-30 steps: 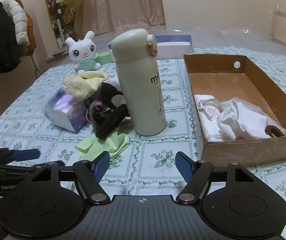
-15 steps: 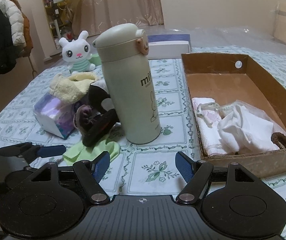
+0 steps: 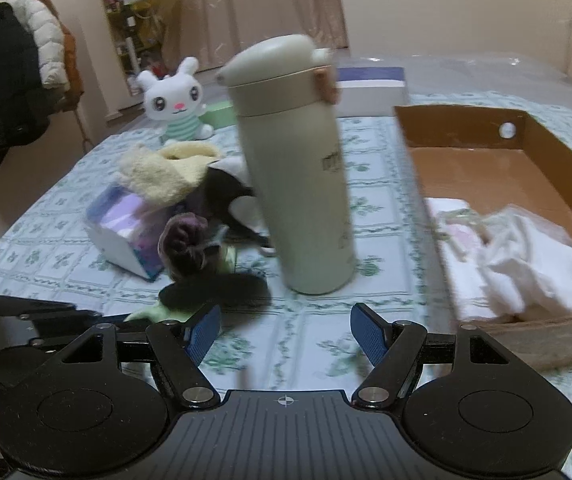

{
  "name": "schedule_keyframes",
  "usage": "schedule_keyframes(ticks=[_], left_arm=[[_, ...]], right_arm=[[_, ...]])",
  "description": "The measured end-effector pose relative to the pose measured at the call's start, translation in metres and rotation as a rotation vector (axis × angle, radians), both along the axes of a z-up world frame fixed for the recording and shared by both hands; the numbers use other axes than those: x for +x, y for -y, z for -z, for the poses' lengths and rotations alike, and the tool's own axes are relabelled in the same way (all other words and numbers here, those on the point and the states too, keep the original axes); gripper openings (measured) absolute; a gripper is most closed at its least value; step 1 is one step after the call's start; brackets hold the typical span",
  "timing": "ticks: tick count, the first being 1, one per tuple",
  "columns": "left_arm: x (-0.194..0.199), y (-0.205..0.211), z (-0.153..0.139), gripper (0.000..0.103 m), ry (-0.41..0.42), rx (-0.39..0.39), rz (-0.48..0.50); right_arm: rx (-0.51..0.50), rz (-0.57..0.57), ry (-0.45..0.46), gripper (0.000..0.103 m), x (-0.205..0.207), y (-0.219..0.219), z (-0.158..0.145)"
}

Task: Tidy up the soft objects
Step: 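Grasp the light-green cloth with the left tool while the right tool approaches the black eye mask, then close the right tool on the black eye mask and lift it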

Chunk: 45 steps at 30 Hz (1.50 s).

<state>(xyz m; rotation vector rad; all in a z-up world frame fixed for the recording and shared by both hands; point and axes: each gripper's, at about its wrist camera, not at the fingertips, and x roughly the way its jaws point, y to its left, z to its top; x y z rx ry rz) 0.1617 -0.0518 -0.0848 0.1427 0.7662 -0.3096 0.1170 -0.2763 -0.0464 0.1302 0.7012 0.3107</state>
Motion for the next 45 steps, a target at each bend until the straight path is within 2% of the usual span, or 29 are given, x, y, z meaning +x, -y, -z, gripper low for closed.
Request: schedule_keyframes(ticks=[5, 9, 16, 20, 27, 35, 40, 42, 45], left_arm=[[-0.017, -0.03, -0.005, 0.002, -0.011, 0.019, -0.036], [-0.026, -0.047, -0.004, 0.002, -0.022, 0.008, -0.05], [-0.028, -0.057, -0.001, 0.003, -0.01, 0.009, 0.0], [-0.026, -0.065, 0.001, 0.012, 0.004, 0.004, 0.035], [-0.026, -0.079, 0.003, 0.026, 0.024, -0.009, 0.059], [-0.022, -0.077, 0.004, 0.031, 0.036, 0.005, 0.085], [-0.02, -0.066, 0.004, 0.033, 0.043, 0.012, 0.119], [-0.019, -0.059, 0.005, 0.036, 0.041, 0.009, 0.135], [-0.015, -0.048, 0.007, 0.05, 0.036, 0.01, 0.15]], right_arm=[[0.02, -0.046, -0.008, 0.072, 0.008, -0.02, 0.002], [-0.002, -0.139, -0.025, 0.072, 0.014, -0.044, 0.008], [-0.048, -0.316, -0.046, 0.073, 0.015, -0.086, 0.022], [-0.096, -0.391, -0.036, 0.082, 0.014, -0.101, 0.028], [-0.168, -0.489, -0.012, 0.083, 0.018, -0.118, 0.036], [-0.161, -0.442, -0.022, 0.078, 0.021, -0.105, 0.031], [-0.161, -0.318, -0.023, 0.074, 0.02, -0.075, 0.027], [-0.167, -0.256, -0.038, 0.072, 0.02, -0.061, 0.027], [-0.153, -0.192, -0.051, 0.072, 0.019, -0.041, 0.027]])
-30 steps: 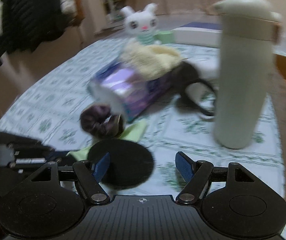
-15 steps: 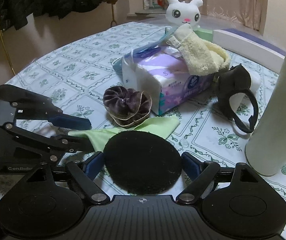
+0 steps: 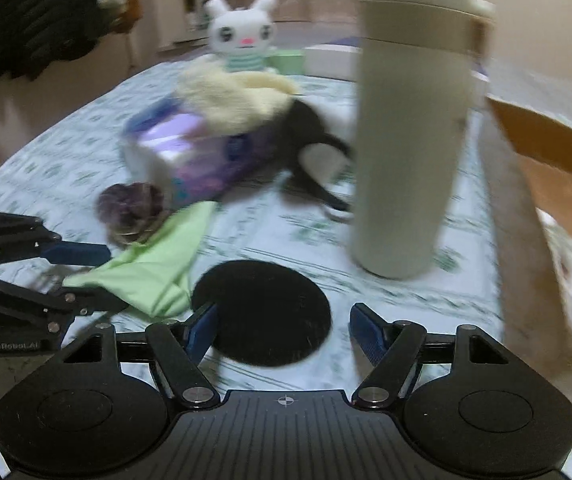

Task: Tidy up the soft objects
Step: 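Close the right tool on the black eye mask and lift it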

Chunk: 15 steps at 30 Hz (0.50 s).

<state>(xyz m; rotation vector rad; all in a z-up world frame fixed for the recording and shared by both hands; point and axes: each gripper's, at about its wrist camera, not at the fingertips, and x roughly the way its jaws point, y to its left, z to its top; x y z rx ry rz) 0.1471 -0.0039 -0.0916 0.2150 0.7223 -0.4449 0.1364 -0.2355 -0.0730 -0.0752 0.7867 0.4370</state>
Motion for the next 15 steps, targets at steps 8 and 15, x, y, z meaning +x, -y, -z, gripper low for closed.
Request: schedule_keyframes(ticks=[8, 15], left_arm=[[0.017, 0.021, 0.002, 0.051, -0.006, 0.0, 0.0], [0.014, 0.026, 0.0, 0.009, -0.029, -0.012, 0.023]], right_arm=[[-0.004, -0.002, 0.043, 0.074, -0.009, 0.011, -0.003], [-0.01, -0.074, 0.05, 0.077, -0.009, 0.002, 0.002]])
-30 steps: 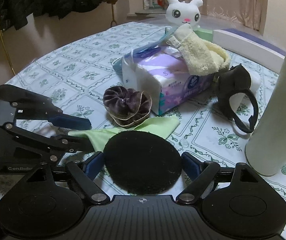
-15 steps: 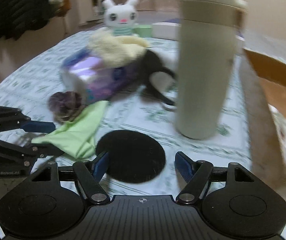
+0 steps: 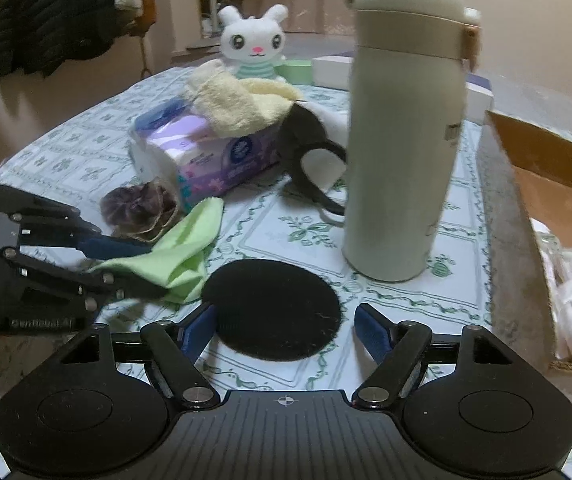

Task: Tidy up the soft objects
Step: 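Close the right tool on the black eye mask and lift it, then carry the green cloth and eye mask over the cardboard box with both tools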

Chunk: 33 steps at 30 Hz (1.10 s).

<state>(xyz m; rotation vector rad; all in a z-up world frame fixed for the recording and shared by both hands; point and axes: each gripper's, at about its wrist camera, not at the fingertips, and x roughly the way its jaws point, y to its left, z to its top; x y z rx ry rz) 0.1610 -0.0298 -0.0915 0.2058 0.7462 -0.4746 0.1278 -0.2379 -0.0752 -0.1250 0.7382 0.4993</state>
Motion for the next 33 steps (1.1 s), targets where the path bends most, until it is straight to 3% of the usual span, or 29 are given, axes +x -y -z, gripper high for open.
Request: schedule_keyframes(ticks=[11, 18, 21, 33], left_arm=[[-0.023, -0.03, -0.021, 0.006, -0.025, -0.098, -0.075], [-0.031, -0.038, -0.03, 0.006, -0.014, -0.108, -0.097], [-0.034, -0.036, -0.034, 0.006, -0.007, -0.112, -0.089], [-0.055, -0.017, -0.058, 0.006, 0.027, -0.121, -0.068]], right_arm=[[-0.111, -0.099, 0.043, 0.088, 0.011, -0.034, 0.011], [-0.077, -0.009, 0.006, 0.09, 0.02, -0.036, 0.015], [-0.06, 0.012, 0.0, 0.081, 0.017, -0.034, 0.013], [-0.035, 0.1, 0.064, 0.08, -0.02, -0.005, -0.027]])
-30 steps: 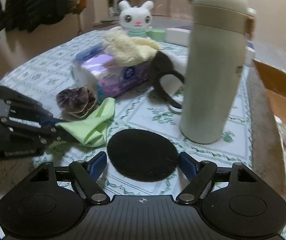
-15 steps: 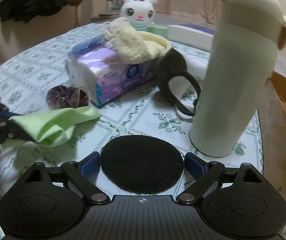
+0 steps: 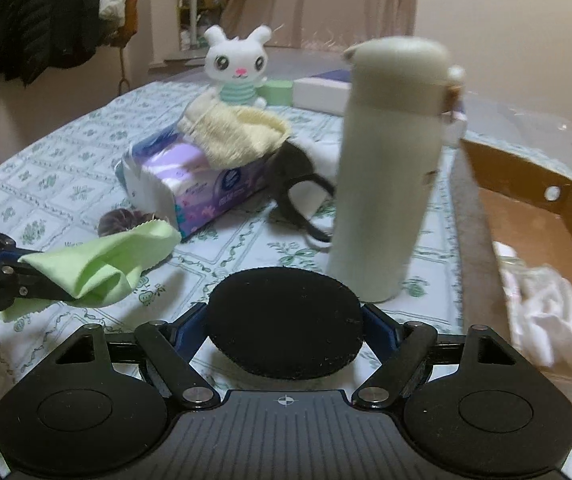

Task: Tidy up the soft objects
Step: 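Carry the green cloth and eye mask over the cardboard box with both tools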

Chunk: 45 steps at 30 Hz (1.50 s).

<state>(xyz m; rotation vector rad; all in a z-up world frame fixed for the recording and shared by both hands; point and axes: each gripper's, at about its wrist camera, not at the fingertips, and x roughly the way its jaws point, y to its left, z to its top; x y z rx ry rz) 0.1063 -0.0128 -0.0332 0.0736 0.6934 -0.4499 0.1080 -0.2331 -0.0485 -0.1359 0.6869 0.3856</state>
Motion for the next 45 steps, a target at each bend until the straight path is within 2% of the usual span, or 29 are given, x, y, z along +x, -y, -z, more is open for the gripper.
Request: schedule_keyframes(ticks=[10, 21, 37, 45], left_arm=[[-0.018, 0.03, -0.023, 0.006, 0.001, -0.045, -0.026], [-0.028, 0.082, -0.036, 0.006, -0.006, -0.084, 0.034], [-0.021, 0.147, -0.041, 0.006, -0.009, -0.086, 0.114], [-0.011, 0.168, -0.043, 0.006, -0.009, -0.089, 0.105]], right_arm=[[0.039, 0.138, 0.009, 0.08, -0.035, 0.044, -0.028], [0.072, 0.272, 0.043, 0.08, -0.069, 0.103, -0.047], [0.1, 0.409, 0.058, 0.08, -0.091, 0.166, -0.051], [0.102, 0.437, 0.061, 0.08, -0.091, 0.18, -0.052]])
